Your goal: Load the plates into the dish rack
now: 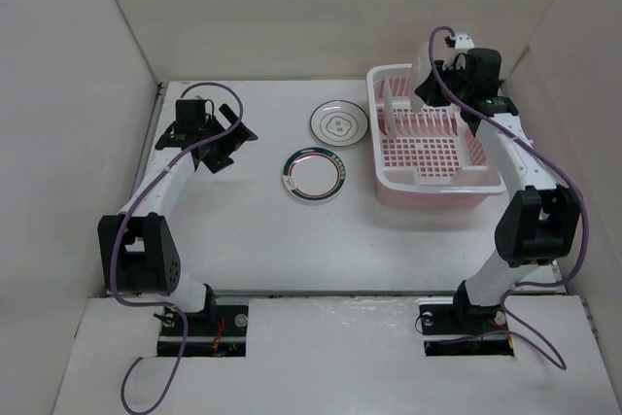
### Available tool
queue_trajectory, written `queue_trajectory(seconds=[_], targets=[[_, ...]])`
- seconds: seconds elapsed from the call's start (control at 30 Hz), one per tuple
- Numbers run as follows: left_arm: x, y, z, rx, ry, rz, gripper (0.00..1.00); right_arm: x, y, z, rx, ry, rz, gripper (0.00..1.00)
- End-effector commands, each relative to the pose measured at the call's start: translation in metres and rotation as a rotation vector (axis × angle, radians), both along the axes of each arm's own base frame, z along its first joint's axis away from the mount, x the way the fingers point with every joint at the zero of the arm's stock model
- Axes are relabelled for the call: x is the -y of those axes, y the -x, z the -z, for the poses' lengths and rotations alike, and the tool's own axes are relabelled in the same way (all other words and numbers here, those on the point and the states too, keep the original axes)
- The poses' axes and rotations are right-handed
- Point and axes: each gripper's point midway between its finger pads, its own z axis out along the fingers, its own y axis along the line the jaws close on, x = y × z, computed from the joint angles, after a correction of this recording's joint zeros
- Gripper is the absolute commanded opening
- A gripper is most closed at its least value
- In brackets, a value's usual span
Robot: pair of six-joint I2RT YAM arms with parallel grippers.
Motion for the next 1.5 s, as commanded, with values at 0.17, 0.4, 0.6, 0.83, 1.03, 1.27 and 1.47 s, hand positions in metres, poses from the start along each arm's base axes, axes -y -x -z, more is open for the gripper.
queue_trajectory(seconds=[0.17, 0.4, 0.6, 0.83, 1.03, 1.27, 1.47], targets=[[0.003, -0.013, -0.016, 0.075, -0.038, 0.041, 1.0, -0.013, -0.007, 0.01, 0.008, -0.027, -0.061, 0.0], [0.001, -0.016, -0.014, 0.075, -0.044, 0.034, 1.0, -0.002, -0.013, 0.034, -0.044, 0.054, -0.01, 0.0], [0.001, -0.016, -0.014, 0.075, -0.044, 0.034, 1.0, -0.007, -0.019, 0.045, -0.071, 0.064, -0.023, 0.0], [0.001, -0.016, -0.014, 0.075, -0.044, 0.034, 1.0, -0.009, -0.021, 0.053, -0.089, 0.061, -0.032, 0.0], [0.001, -0.014, -0.008, 0.066, -0.045, 0.035, 1.0, -0.015, -0.02, 0.055, -0.098, 0.058, -0.05, 0.0], [0.001, -0.015, -0.004, 0.057, -0.045, 0.035, 1.0, -0.008, -0.023, 0.073, -0.149, 0.079, -0.014, 0.0], [0.001, -0.015, -0.004, 0.057, -0.045, 0.035, 1.0, 0.0, -0.023, 0.08, -0.176, 0.109, 0.023, 0.1]])
